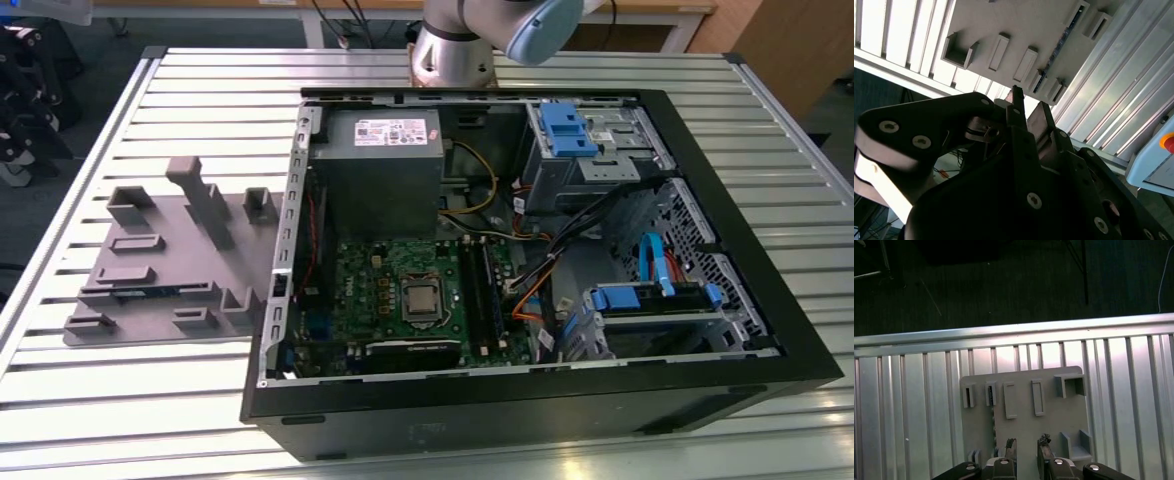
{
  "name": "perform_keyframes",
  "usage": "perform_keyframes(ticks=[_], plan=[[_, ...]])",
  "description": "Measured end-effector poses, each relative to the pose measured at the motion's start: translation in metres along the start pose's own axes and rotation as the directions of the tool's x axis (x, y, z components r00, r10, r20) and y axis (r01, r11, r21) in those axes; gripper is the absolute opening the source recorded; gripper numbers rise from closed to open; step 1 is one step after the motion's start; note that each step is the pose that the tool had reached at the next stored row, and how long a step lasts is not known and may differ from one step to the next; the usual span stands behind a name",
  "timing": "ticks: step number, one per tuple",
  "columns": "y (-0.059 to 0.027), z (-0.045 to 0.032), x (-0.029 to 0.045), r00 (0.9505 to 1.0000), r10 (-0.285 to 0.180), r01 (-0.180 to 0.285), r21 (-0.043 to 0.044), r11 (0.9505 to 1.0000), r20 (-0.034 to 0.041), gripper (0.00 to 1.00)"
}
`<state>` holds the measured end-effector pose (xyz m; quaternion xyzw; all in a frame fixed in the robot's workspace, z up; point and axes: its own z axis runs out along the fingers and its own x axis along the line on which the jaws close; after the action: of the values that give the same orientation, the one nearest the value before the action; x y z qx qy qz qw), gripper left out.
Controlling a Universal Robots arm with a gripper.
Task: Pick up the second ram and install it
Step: 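Pick up the second ram and move it above second insertion slot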
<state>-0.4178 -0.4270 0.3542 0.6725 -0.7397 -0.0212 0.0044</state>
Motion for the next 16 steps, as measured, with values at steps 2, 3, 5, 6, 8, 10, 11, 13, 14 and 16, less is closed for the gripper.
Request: perform_keyframes(ticks=[2, 3, 5, 6, 8, 10, 11, 13, 14, 16], plan=[[0.0, 0.0007, 0.0, 1.0, 0.0, 0.0, 0.0001, 1.0, 0.0001, 0.31], [0.0, 0.001, 0.0001, 1.0, 0.0, 0.0, 0.0, 1.0, 0.0, 0.31], [-0.0001, 0.0018, 0.0, 1.0, 0.0, 0.0, 0.0, 1.0, 0.0, 0.31], [-0.0001, 0.0021, 0.0001, 1.0, 0.0, 0.0, -0.0001, 1.0, 0.0, 0.31], [-0.0001, 0.0028, 0.0001, 1.0, 0.0, 0.0, -0.0001, 1.0, 0.0, 0.31], [-0.0001, 0.0035, 0.0002, 1.0, 0.0, 0.0, 0.0, 1.0, 0.0, 0.31], [-0.0001, 0.0039, 0.0004, 1.0, 0.0, 0.0, 0.0, 1.0, 0.0, 0.31], [-0.0002, 0.0045, 0.0008, 1.0, 0.0, 0.0, 0.0, 1.0, -0.0001, 0.31], [-0.0002, 0.0048, 0.001, 1.0, 0.0, 0.0, -0.0001, 1.0, -0.0001, 0.31], [-0.0003, 0.0053, 0.0013, 1.0, -0.001, 0.001, -0.0001, 1.0, -0.0001, 0.31]])
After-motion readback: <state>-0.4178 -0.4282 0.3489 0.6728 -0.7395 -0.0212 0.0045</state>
